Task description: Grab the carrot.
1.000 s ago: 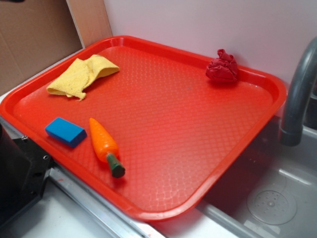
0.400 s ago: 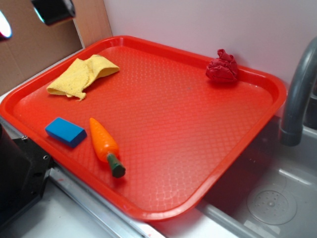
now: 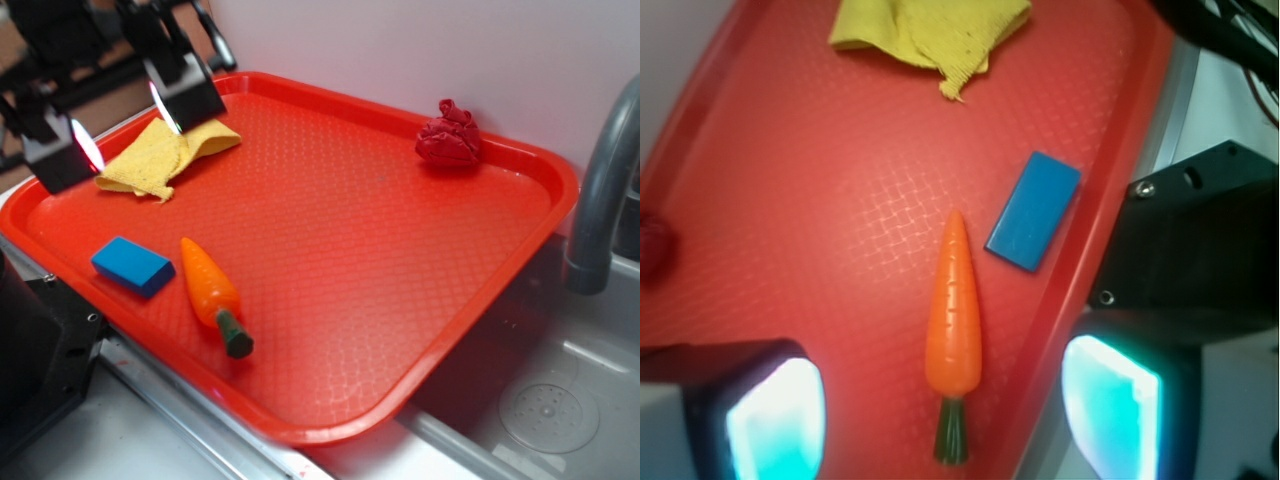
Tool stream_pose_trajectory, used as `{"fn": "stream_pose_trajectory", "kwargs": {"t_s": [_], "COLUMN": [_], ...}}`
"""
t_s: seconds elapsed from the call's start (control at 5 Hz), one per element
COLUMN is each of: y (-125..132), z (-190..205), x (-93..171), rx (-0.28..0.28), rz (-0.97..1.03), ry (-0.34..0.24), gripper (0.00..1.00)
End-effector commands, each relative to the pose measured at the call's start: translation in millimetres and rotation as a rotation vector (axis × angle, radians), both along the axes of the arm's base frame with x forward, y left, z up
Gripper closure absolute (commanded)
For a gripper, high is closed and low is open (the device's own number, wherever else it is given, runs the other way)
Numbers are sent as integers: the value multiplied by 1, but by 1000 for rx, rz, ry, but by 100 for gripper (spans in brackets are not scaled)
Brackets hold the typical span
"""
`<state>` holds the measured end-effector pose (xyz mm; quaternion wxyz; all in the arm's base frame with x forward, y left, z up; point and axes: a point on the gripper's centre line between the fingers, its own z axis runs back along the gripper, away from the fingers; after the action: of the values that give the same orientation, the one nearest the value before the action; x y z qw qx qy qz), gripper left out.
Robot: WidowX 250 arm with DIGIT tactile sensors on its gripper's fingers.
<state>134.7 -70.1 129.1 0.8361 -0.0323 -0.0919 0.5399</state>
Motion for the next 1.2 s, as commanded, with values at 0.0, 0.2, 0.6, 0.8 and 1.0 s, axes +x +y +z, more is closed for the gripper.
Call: {"fn": "stream_pose_trajectory", "kwargs": {"t_s": [0.0,0.2,0.6,0.8,1.0], "y": [-5,-4,-13,-14,-14], "z": [-43,-69,-100,-108,-112], "x": [9,16,24,26,27], "rx": [21,41,50,61,64], "rz": [48,40,-20,-25,-22], "ry": [-31,-25,-35,-20,1], "gripper": [0,0,0,0,100]}}
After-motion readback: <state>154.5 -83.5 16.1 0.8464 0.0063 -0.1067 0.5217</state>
